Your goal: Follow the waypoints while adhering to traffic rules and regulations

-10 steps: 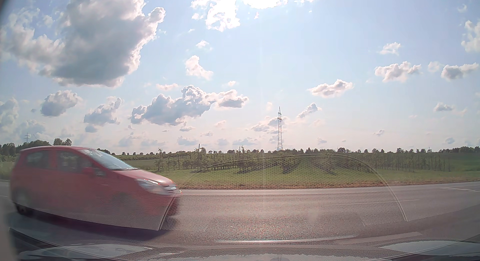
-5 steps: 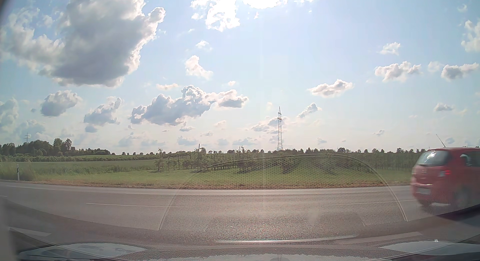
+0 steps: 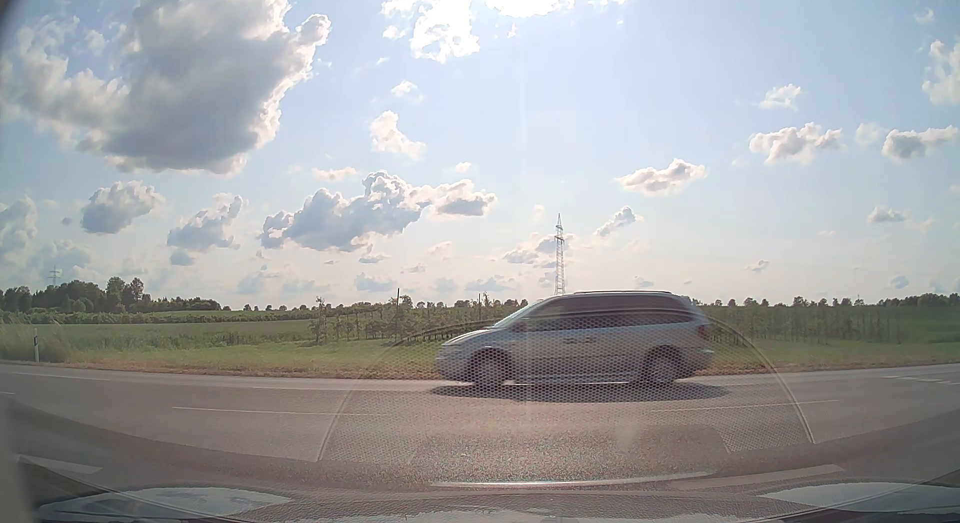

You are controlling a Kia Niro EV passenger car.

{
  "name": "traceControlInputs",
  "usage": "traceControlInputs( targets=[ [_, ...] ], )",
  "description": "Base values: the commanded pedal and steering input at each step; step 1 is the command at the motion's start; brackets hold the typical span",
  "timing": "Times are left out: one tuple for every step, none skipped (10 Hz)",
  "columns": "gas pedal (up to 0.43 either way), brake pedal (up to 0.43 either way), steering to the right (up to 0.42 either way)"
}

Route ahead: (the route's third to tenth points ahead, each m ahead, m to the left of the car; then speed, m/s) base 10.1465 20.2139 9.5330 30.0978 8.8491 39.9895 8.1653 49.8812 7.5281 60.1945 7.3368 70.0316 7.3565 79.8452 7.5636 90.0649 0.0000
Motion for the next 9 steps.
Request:
traceControlInputs(
  targets=[
    [0.0,0.366,0.0],
    [0.0,0.366,0.0],
    [0.0,0.366,0.0],
    [0.0,0.366,0.0],
    [0.0,0.366,0.0],
    [0.0,0.366,0.0],
    [0.0,0.366,0.0],
    [0.0,0.366,0.0],
    [0.0,0.366,0.0]
  ],
)
